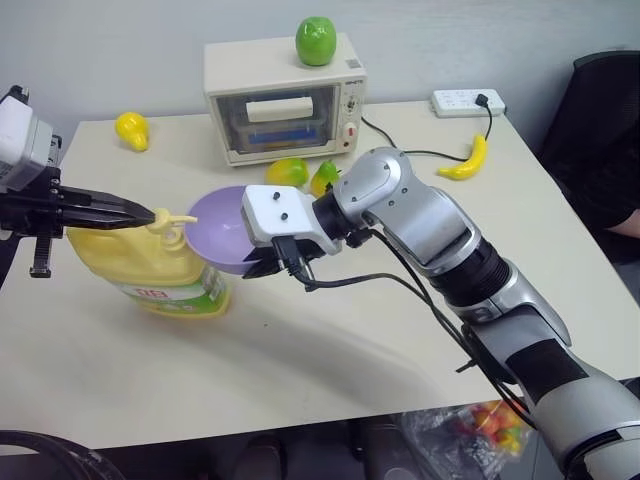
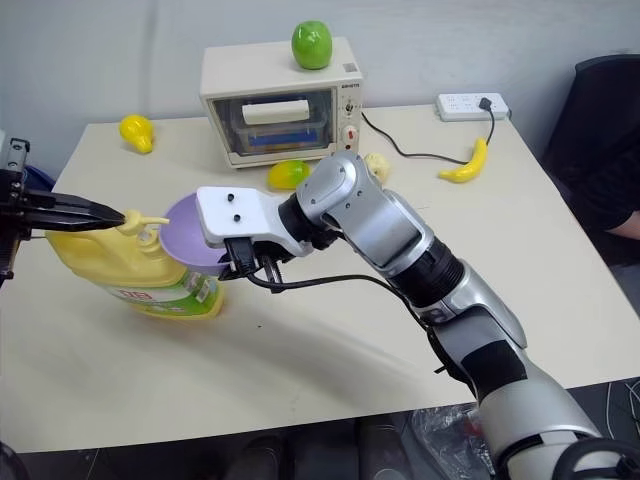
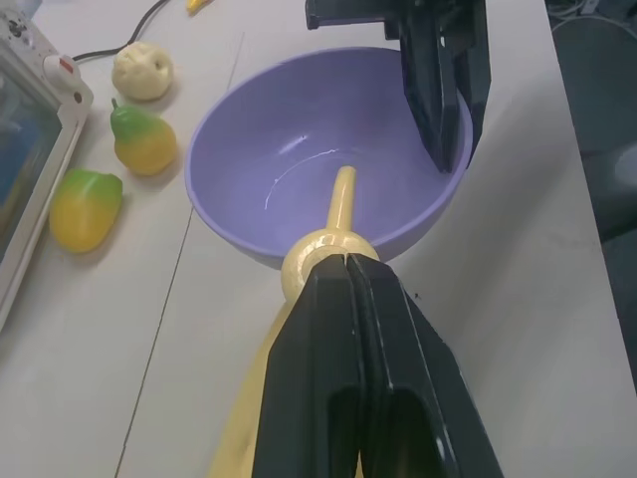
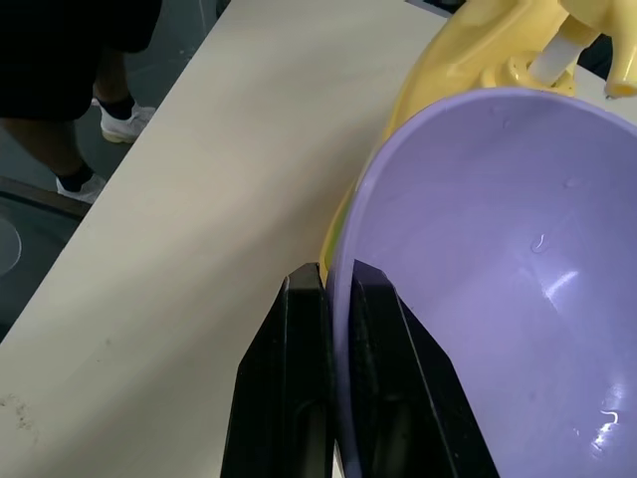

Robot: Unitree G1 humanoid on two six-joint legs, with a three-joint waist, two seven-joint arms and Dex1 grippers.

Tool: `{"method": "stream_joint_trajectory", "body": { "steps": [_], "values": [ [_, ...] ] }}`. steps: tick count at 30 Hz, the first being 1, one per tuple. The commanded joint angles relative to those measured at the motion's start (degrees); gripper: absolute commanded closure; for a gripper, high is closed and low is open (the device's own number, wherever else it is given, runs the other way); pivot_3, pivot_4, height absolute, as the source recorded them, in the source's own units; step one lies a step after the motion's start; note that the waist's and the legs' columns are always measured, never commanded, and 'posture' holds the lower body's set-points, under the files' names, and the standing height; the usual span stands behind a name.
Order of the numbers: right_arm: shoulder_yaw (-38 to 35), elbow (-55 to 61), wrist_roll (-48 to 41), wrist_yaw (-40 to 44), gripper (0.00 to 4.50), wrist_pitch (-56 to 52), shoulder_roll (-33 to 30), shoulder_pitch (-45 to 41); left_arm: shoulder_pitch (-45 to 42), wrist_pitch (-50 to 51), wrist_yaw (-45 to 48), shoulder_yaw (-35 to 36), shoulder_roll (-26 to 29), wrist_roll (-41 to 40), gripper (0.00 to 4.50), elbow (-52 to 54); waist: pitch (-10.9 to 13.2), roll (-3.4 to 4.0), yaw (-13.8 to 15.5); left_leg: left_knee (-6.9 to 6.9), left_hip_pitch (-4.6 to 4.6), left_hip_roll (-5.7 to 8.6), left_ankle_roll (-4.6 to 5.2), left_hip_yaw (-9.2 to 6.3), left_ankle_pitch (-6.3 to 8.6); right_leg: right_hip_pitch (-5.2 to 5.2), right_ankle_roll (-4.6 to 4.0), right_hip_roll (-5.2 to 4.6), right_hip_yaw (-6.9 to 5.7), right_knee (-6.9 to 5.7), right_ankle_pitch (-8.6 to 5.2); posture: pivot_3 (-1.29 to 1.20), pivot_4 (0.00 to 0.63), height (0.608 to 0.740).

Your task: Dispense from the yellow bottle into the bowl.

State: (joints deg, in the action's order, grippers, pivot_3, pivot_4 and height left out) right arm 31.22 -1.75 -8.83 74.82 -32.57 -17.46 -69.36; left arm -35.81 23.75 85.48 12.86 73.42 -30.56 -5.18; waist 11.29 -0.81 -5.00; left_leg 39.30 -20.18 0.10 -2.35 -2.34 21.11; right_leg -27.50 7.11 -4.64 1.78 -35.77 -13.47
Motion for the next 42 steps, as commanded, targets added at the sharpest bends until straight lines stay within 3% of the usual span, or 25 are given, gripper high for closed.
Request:
{"method": "stream_joint_trajectory", "body": {
  "steps": [1,18,26,42],
  "values": [
    [-0.71,1.7,-0.32,0.87,4.5,1.19,0.52,-1.47,-0.4,-0.29,-0.45,-2.21,-0.51,2.04,4.47,0.15,0.0,-0.01,0.04,0.0,0.01,0.0,0.0,0.0,0.0,0.01,0.0,0.0,0.0,-0.02,0.0,0.0,0.15,0.74],
    [-0.2,2.12,-0.02,2.42,4.5,2.3,0.71,-1.3,6.33,-1.78,-0.79,-5.02,-0.48,5.1,4.47,1.48,-0.17,0.25,0.0,0.01,0.21,0.0,0.04,0.0,0.02,0.11,-0.08,0.01,0.04,-0.19,-0.04,0.0,0.15,0.74],
    [-0.19,2.42,-0.16,2.49,4.5,2.08,0.92,-1.23,8.26,-1.93,-2.11,-6.05,-0.63,6.14,4.47,0.35,-0.21,0.31,0.14,-0.15,1.24,-0.03,0.46,-0.04,0.24,1.1,-0.2,0.07,0.02,-0.1,-0.11,0.0,0.15,0.74],
    [0.68,2.2,0.0,2.68,4.5,1.75,0.96,-0.8,12.64,-2.7,-2.8,-7.65,-1.58,6.91,4.47,-1.53,-0.96,1.21,0.14,-0.2,1.49,-0.03,0.48,-0.03,0.25,1.27,-0.27,0.07,0.04,-0.04,-0.16,0.0,0.15,0.74]
  ]
}}
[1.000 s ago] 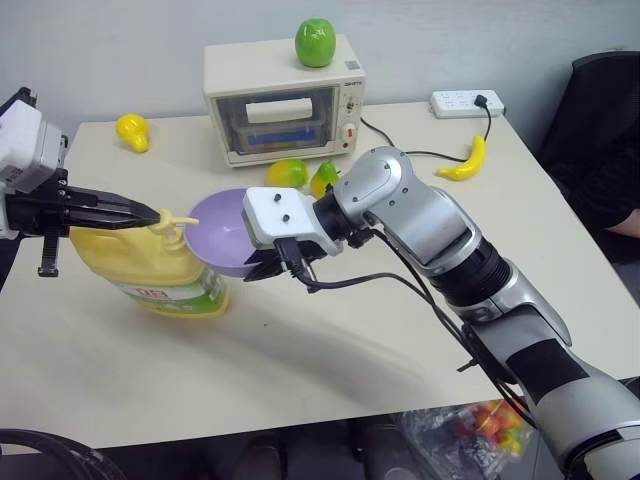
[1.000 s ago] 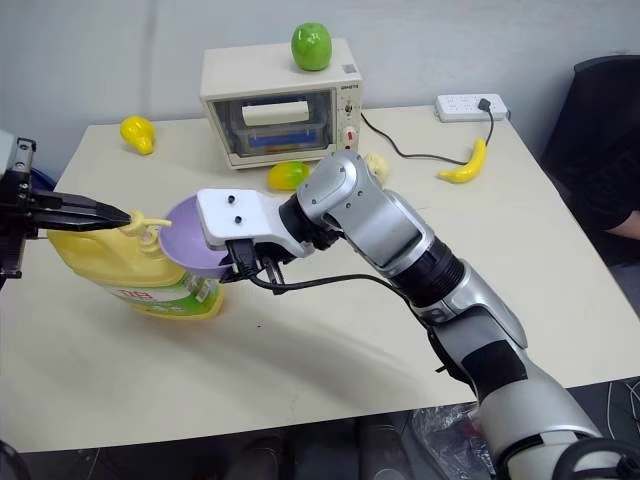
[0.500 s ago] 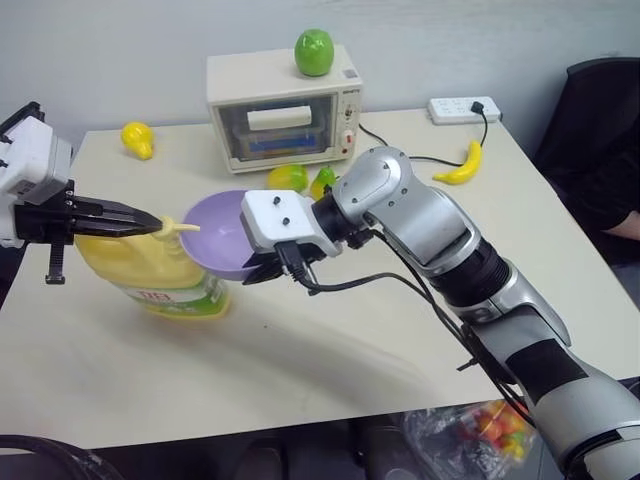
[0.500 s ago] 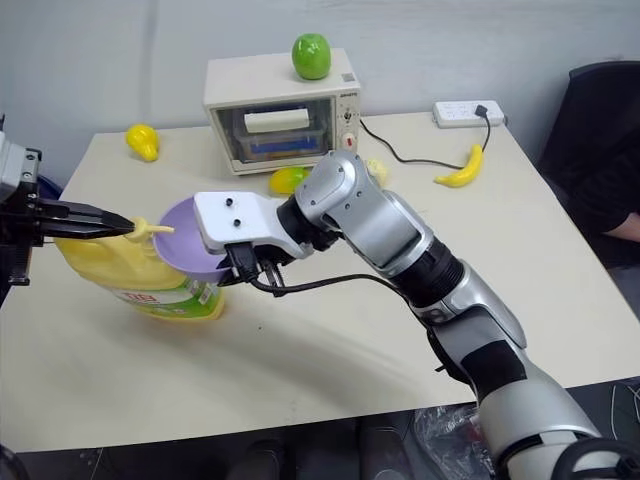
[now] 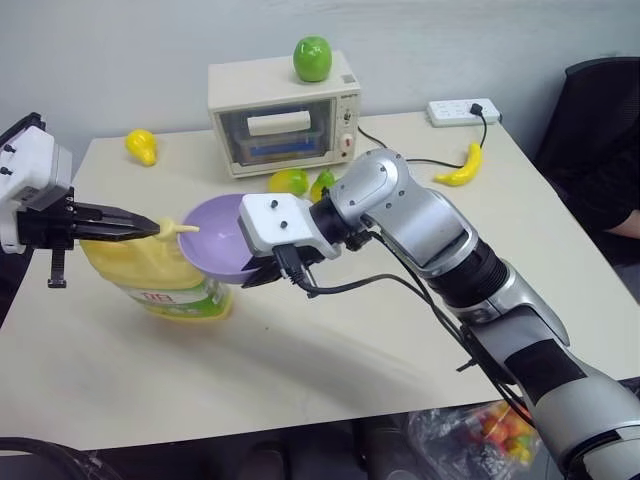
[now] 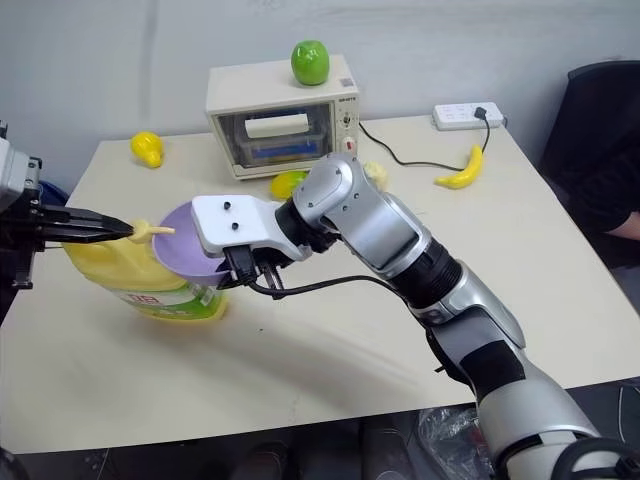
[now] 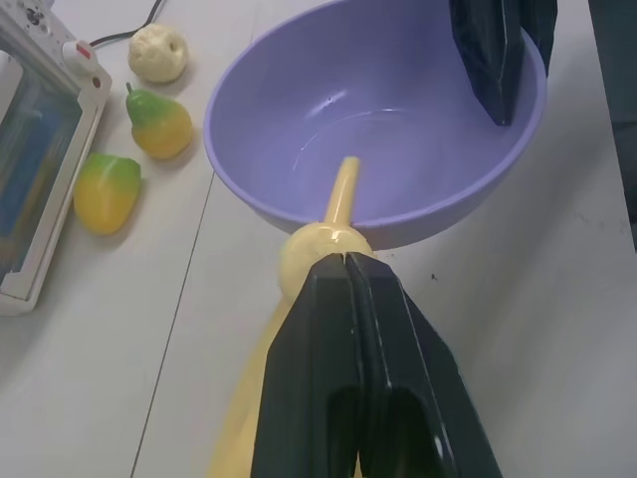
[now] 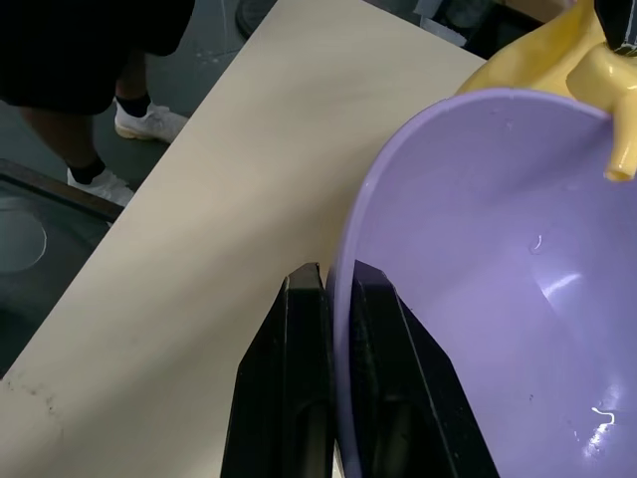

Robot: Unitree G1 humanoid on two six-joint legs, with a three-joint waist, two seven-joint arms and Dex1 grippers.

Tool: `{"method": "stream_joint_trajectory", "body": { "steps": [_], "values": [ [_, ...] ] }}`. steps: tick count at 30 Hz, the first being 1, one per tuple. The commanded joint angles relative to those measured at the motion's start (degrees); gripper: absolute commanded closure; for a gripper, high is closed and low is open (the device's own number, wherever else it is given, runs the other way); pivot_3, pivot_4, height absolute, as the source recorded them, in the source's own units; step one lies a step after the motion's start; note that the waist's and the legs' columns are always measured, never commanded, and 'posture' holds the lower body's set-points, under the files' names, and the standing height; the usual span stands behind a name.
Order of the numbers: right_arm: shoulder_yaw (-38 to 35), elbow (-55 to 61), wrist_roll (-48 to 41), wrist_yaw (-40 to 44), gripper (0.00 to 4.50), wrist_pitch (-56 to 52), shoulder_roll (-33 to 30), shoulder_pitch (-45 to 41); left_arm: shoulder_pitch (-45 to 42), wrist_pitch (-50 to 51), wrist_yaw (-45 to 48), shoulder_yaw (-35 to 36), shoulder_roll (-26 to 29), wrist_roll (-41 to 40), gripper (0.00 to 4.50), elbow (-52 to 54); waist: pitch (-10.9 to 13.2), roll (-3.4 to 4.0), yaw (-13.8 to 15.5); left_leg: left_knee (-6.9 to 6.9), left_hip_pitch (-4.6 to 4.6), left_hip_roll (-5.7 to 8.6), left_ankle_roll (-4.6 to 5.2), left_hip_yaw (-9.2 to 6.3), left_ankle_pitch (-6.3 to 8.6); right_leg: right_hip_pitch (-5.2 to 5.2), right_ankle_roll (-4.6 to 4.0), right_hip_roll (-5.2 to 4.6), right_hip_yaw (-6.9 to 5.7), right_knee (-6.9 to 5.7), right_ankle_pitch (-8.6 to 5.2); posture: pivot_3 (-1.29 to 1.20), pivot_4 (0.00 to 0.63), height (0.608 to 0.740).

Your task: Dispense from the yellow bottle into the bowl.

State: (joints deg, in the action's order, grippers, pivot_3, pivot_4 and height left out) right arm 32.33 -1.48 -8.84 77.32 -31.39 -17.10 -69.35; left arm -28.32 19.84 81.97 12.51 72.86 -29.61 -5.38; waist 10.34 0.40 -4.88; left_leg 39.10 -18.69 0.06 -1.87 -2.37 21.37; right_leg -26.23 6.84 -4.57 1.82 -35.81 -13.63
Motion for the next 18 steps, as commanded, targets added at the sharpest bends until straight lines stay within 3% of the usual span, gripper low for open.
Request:
{"method": "stream_joint_trajectory", "body": {
  "steps": [1,2,4,8,18],
  "values": [
    [-0.3,1.89,0.07,0.17,4.5,0.57,0.51,-0.72,5.64,1.43,0.64,-7.23,-1.17,5.99,4.47,-1.12,0.04,0.1,0.02,-0.02,0.12,0.0,0.01,0.0,0.01,0.12,-0.03,0.0,0.0,0.1,-0.02,0.0,0.15,0.74],
    [-0.19,1.89,0.12,0.17,4.5,0.61,0.42,-0.63,6.06,1.62,0.61,-7.18,-1.31,6.08,4.47,-0.94,0.12,0.09,0.0,-0.12,0.28,0.02,0.02,0.0,0.01,0.27,-0.03,0.01,0.01,0.17,-0.03,0.0,0.15,0.74],
    [-0.04,1.87,0.18,0.17,4.5,0.63,0.33,-0.55,6.56,1.6,0.59,-7.19,-1.69,6.62,4.47,-0.93,0.08,-0.78,0.09,-0.1,0.22,-0.08,0.02,-0.08,0.01,0.19,-0.09,0.12,-0.03,0.07,-0.07,0.0,0.15,0.74],
    [0.15,2.03,0.48,-0.06,4.5,0.74,0.28,-0.1,6.5,1.97,0.53,-6.55,-2.39,6.61,4.47,-0.72,0.07,-0.77,0.24,-0.1,0.06,-0.06,0.02,-0.2,0.01,0.09,-0.15,0.05,-0.12,-0.04,-0.09,0.0,0.15,0.74],
    [0.42,2.43,1.31,0.19,4.5,1.94,-0.51,1.09,-0.93,22.01,3.94,4.91,2.36,-10.71,4.47,6.48,0.21,-1.04,-0.17,-0.07,-0.56,-0.13,0.04,-0.3,0.02,-0.5,-0.14,0.13,-0.19,-0.02,-0.09,0.0,0.15,0.74]
  ]
}}
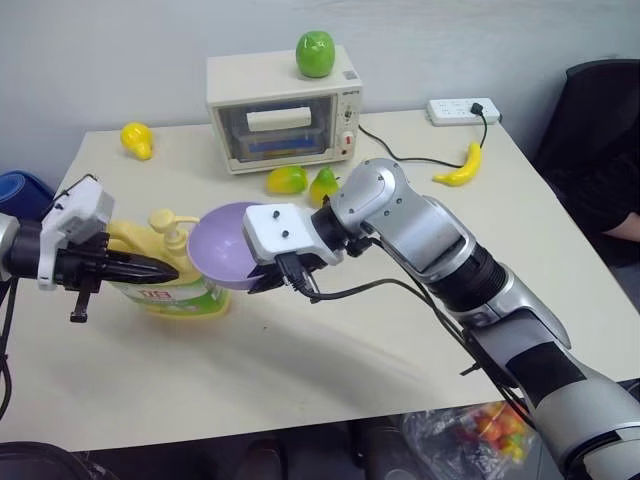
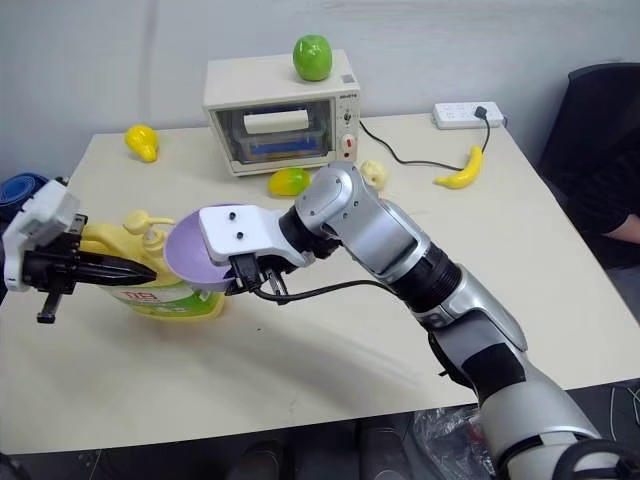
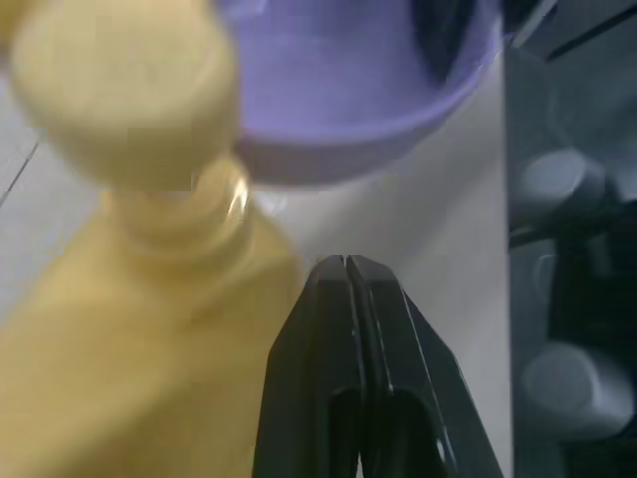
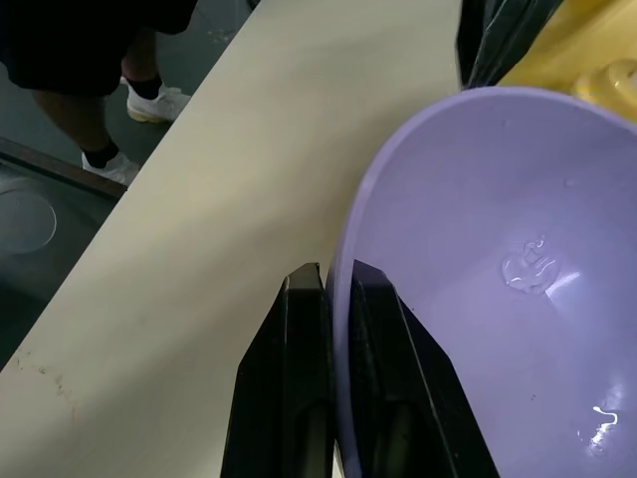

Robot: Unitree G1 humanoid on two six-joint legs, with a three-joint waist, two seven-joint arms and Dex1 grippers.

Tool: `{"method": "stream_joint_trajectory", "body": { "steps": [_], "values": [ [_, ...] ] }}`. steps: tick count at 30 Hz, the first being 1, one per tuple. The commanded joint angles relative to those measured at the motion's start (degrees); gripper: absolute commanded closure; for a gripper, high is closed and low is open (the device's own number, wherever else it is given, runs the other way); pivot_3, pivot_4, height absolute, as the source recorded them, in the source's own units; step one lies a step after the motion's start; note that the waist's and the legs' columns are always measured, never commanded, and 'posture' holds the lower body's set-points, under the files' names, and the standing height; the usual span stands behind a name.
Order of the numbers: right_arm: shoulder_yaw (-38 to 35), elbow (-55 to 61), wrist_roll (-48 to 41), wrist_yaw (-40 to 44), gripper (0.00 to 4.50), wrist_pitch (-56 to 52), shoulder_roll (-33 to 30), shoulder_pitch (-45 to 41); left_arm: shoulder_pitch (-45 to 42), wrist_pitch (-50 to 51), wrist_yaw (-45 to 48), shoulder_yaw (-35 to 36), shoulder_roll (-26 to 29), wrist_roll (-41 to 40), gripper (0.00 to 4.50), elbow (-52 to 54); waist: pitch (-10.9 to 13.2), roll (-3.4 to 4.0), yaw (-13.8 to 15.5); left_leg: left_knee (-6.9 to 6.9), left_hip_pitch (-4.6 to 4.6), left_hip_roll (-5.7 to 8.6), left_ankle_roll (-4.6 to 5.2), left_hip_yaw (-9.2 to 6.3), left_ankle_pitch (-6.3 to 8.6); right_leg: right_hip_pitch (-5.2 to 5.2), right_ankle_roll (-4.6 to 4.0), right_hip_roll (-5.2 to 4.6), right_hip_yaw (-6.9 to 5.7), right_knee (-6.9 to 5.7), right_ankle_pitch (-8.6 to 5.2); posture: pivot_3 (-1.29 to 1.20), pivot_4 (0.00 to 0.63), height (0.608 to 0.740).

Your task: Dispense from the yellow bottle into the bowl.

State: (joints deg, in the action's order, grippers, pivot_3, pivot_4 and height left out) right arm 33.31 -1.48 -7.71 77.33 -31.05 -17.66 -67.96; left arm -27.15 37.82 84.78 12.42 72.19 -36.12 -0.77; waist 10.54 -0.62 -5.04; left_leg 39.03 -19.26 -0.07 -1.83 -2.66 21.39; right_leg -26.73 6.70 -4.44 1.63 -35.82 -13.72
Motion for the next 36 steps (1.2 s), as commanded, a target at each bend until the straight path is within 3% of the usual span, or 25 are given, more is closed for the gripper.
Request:
{"method": "stream_joint_trajectory", "body": {
  "steps": [1,7,14,17,25,30,36],
  "values": [
    [-0.66,2.52,0.19,0.25,4.5,1.85,-0.14,-0.13,-2.77,5.87,1.65,6.59,4.19,-5.82,4.47,2.27,0.01,-0.02,-0.01,0.0,0.0,0.01,0.02,0.0,0.02,0.0,0.0,0.0,0.01,0.03,0.0,0.0,0.15,0.74],
    [-1.06,2.46,0.1,0.48,4.5,3.01,-0.79,0.07,-6.66,7.95,0.69,10.49,7.95,-7.59,4.47,0.34,0.03,-0.05,0.16,-0.04,-0.02,0.05,0.1,0.03,0.07,0.02,0.02,-0.03,0.02,0.2,0.01,0.0,0.15,0.74],
    [-1.87,2.87,-0.13,-0.3,4.5,3.24,-1.25,1.06,-5.39,7.1,-2.2,12.35,7.06,-6.24,4.47,0.63,0.04,-0.06,0.12,-0.03,-0.01,0.05,0.09,0.03,0.06,0.02,0.02,-0.01,0.02,0.18,0.01,0.0,0.15,0.74],
    [-2.49,4.96,0.01,-1.02,4.5,2.88,-3.57,4.04,-1.78,10.6,-3.33,15.34,6.3,-8.01,3.92,3.24,0.03,-0.07,0.28,-0.04,-0.03,0.05,0.09,0.03,0.07,0.02,0.02,-0.02,0.03,0.22,0.01,0.0,0.15,0.74],
    [-6.06,10.68,1.54,-4.9,4.5,3.46,-14.5,16.83,8.92,17.38,-3.88,28.02,4.27,-10.82,1.52,12.72,0.11,-0.21,0.75,-0.01,-0.18,0.08,-0.03,0.06,0.15,0.02,0.03,-0.06,0.03,0.43,0.02,0.0,0.15,0.74],
    [-10.68,6.98,5.53,-9.73,4.5,12.39,-23.49,29.93,16.87,20.57,-2.21,36.8,3.44,-9.69,0.01,16.45,0.12,-0.22,1.03,-0.07,-0.15,0.08,0.03,0.1,0.19,0.06,0.04,-0.06,0.03,0.58,0.02,0.0,0.15,0.74],
    [-13.1,-3.62,10.21,-16.87,4.5,23.41,-24.73,36.91,23.2,20.7,-1.02,42.25,2.7,-8.83,0.01,19.77,0.22,-0.39,0.54,-0.05,0.06,0.08,0.04,0.29,0.19,0.19,0.1,-0.05,0.16,0.78,0.05,0.0,0.15,0.74]
  ]
}}
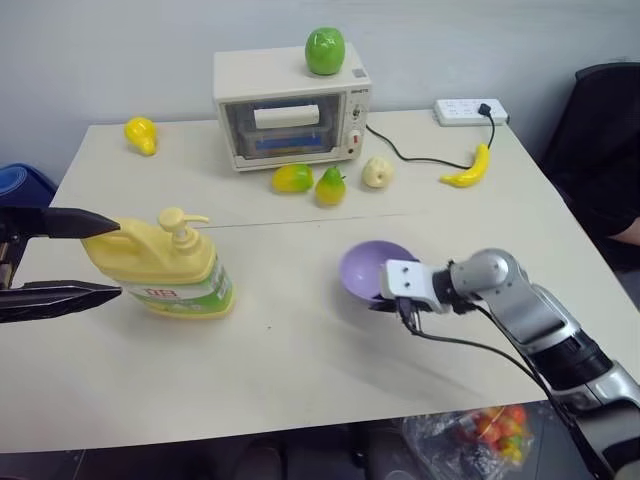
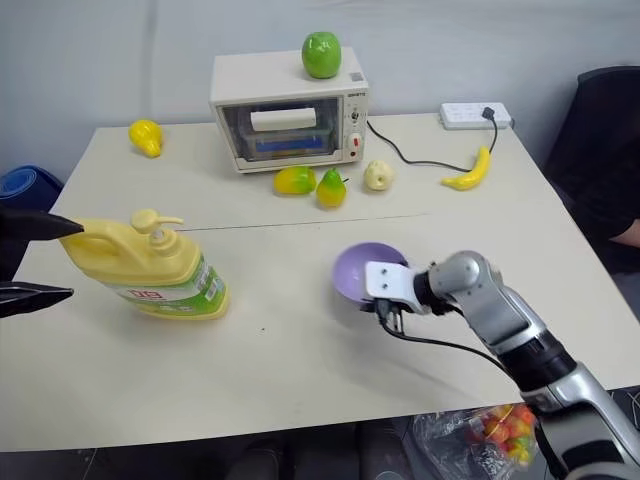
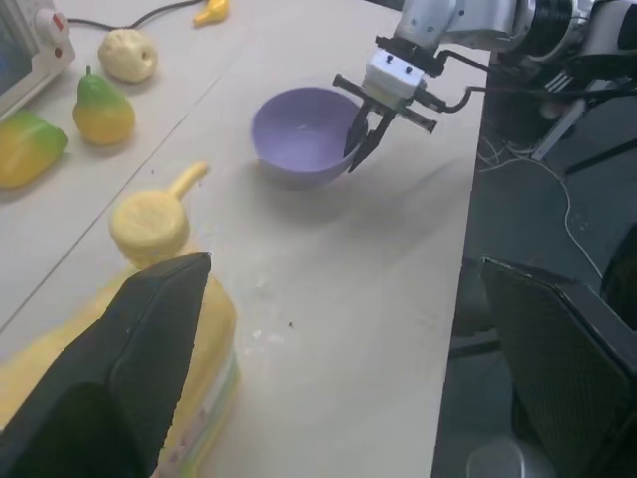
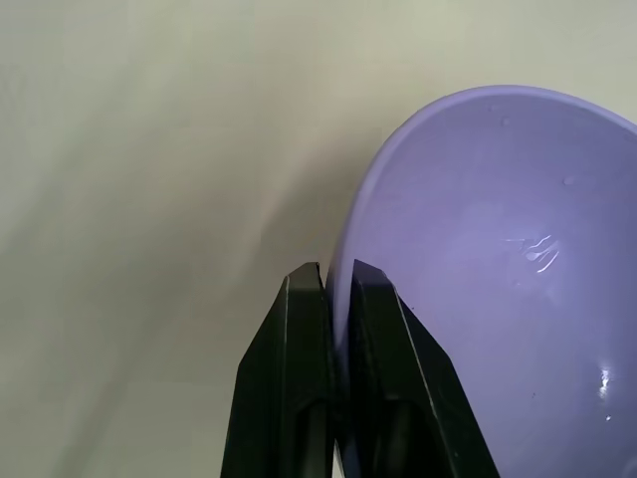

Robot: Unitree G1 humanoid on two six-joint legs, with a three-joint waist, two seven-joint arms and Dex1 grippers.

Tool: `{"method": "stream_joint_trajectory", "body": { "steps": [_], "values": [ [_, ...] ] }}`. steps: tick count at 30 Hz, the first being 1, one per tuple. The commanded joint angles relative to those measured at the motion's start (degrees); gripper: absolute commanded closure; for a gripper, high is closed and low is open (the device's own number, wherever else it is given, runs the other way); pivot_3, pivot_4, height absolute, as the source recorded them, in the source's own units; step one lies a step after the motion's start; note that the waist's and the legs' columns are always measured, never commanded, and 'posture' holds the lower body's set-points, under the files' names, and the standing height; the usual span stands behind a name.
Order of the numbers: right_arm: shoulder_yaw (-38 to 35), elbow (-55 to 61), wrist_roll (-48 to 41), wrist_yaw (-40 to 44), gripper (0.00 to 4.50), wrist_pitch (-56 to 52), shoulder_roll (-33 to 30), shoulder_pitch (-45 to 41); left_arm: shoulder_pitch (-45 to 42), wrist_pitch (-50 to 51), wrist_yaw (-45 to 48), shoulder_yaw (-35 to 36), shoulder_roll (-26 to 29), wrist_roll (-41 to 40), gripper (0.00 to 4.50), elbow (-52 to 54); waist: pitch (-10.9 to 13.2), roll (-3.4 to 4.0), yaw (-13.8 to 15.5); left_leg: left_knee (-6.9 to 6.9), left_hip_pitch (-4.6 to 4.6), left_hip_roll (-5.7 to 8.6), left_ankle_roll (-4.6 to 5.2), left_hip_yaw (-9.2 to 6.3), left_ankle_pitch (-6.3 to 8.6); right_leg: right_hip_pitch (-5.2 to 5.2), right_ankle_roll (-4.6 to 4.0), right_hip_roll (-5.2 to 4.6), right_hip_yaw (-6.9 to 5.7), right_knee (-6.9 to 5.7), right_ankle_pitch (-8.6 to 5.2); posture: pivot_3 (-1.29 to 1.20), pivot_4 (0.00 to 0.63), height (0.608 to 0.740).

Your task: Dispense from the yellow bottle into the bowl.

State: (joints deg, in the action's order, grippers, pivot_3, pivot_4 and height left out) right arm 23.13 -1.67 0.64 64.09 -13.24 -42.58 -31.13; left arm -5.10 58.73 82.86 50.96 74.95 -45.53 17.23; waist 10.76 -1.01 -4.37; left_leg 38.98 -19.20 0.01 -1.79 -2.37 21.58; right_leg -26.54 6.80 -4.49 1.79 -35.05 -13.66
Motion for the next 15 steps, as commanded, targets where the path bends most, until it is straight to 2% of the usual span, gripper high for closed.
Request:
{"method": "stream_joint_trajectory", "body": {
  "steps": [1,4,8,15],
  "values": [
    [-3.06,-4.76,2.35,-4.38,4.5,6.98,0.46,0.19,1.75,-0.35,0.94,4.08,-0.15,0.64,0.01,2.03,0.0,0.0,-0.22,0.01,0.03,0.0,-0.01,0.0,-0.01,0.03,0.0,0.0,0.02,-0.04,0.0,0.0,0.15,0.74],
    [-3.78,-7.64,2.85,-6.8,4.5,9.54,2.17,0.03,4.07,-1.79,1.34,4.98,-0.98,1.58,0.01,2.85,0.0,0.0,-0.23,0.02,0.11,0.0,-0.04,-0.01,-0.03,0.08,0.0,0.01,0.04,-0.08,0.01,0.0,0.15,0.74],
    [-4.87,-6.68,1.83,-5.9,3.36,8.33,2.6,0.97,5.45,-2.55,1.09,5.64,-1.59,1.7,0.0,3.03,0.01,0.0,-0.16,0.02,0.08,-0.01,-0.04,-0.06,-0.03,0.07,0.0,0.03,0.04,-0.1,0.01,0.0,0.15,0.74],
    [-9.9,-0.29,-2.52,-2.66,0.95,3.49,-0.12,3.06,9.29,-6.54,1.32,5.88,-3.71,4.07,0.0,2.56,0.02,0.01,0.06,0.01,-0.01,0.0,-0.04,-0.05,0.0,0.07,0.01,0.0,0.04,0.09,0.01,0.0,0.15,0.74]
  ]
}}
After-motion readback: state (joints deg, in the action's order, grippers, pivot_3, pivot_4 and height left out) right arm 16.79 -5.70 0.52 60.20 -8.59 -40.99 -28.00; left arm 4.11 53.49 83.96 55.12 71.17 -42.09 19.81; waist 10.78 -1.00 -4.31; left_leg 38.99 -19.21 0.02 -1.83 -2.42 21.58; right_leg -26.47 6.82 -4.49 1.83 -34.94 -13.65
